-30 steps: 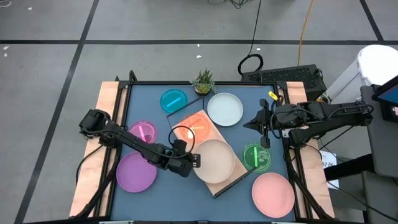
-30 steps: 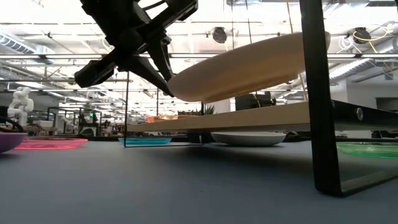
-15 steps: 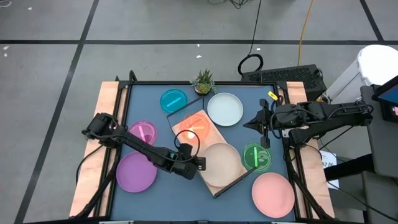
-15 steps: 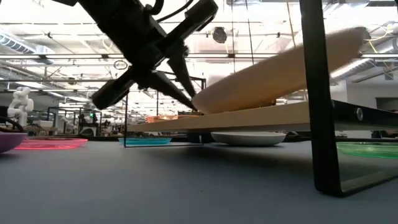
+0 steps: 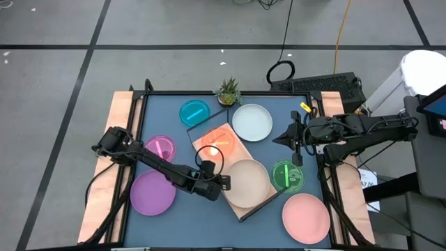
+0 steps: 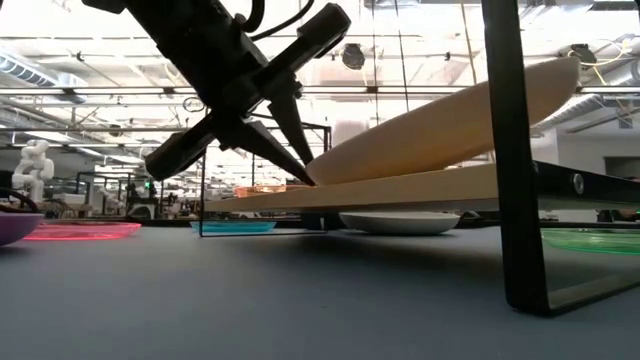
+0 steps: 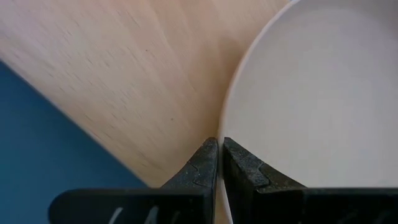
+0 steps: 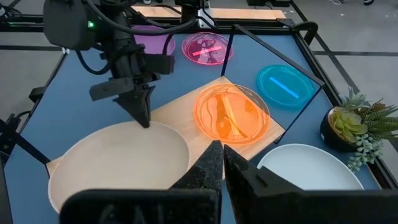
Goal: Place and stack plates onto a shelf
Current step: Put the large gray plate on the shelf
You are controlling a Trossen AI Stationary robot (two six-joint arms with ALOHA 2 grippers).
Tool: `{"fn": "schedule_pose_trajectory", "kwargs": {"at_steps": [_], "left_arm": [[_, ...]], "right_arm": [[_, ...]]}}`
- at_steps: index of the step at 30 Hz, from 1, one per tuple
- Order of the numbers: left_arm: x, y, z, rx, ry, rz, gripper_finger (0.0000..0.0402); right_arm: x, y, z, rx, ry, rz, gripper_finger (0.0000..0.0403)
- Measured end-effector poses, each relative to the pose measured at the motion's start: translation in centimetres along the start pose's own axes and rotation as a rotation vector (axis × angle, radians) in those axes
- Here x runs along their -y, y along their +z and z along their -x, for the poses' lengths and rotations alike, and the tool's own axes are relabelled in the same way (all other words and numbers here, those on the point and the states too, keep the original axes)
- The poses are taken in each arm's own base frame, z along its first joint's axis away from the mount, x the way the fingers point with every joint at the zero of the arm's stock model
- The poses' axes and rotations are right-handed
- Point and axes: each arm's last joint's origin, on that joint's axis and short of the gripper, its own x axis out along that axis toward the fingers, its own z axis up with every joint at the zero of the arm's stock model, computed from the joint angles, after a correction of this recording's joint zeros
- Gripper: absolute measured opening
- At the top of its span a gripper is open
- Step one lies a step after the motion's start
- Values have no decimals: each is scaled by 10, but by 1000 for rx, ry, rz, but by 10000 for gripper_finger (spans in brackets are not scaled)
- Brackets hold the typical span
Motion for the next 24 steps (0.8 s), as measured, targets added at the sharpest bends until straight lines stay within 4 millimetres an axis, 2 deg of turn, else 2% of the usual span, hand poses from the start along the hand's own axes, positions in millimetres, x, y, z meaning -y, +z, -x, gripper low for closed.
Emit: {"fn": "schedule_pose_trajectory", "kwargs": {"at_steps": [19,24], "left_arm": [[2,0,0,-3,-23,-20,24],[3,0,0,-3,-25,-16,72]], "right_arm": [[0,0,0,0,0,1,0],[0,0,0,0,0,1,0]]}}
